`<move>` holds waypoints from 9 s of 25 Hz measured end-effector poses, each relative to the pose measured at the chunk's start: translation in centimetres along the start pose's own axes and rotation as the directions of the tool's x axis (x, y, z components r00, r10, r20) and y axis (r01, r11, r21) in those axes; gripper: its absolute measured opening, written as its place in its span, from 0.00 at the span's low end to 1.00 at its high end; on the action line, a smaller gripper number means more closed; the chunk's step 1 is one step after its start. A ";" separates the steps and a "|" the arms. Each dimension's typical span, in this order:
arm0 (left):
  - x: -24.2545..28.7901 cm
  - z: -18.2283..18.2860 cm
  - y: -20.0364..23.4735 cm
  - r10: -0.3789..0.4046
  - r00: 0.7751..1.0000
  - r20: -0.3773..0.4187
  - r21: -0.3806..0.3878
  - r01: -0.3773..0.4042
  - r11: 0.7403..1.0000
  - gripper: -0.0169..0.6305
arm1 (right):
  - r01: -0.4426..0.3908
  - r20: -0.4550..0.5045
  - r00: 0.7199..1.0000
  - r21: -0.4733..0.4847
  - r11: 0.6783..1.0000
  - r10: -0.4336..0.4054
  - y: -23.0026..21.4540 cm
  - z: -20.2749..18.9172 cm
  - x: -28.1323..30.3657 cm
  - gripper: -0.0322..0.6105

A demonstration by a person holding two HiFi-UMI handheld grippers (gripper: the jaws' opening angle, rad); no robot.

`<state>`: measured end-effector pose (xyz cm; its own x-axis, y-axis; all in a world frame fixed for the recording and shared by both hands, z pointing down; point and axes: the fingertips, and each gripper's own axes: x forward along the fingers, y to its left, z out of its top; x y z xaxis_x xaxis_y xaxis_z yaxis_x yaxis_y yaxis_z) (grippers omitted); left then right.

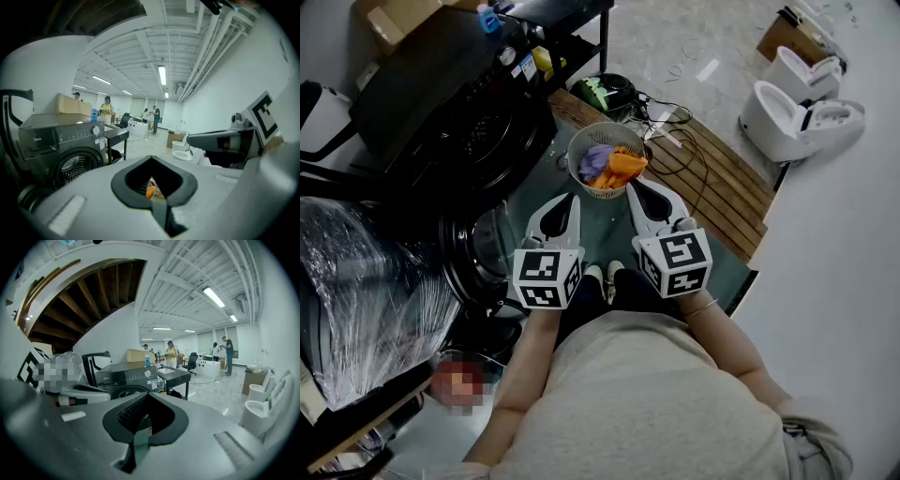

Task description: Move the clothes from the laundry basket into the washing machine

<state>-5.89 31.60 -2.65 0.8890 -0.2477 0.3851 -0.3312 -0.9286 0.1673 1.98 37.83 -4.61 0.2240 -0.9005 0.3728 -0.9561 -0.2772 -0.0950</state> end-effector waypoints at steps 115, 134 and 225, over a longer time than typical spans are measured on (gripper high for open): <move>53.4 -46.1 1.7 -0.416 0.539 -0.732 0.212 0.762 0.612 0.58 | 0.414 -0.409 0.885 0.475 0.777 -0.221 -26.5 -43.6 27.5 0.08; 54.2 -48.2 -0.7 -0.391 0.418 -0.820 0.273 0.886 0.375 0.15 | 0.421 -0.402 0.887 0.502 0.755 -0.228 -26.5 -44.2 27.9 0.08; 19.7 -32.7 43.5 0.618 0.786 0.019 -0.521 -0.520 0.677 0.22 | -0.595 -0.007 0.804 0.021 0.803 0.595 19.3 -19.4 68.1 0.19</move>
<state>-13.16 -4.60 41.91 0.5000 -0.7738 0.3888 -0.8511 -0.3562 0.3857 -4.88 -22.29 36.89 -0.3904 -0.8861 0.2498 -0.8975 0.3060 -0.3175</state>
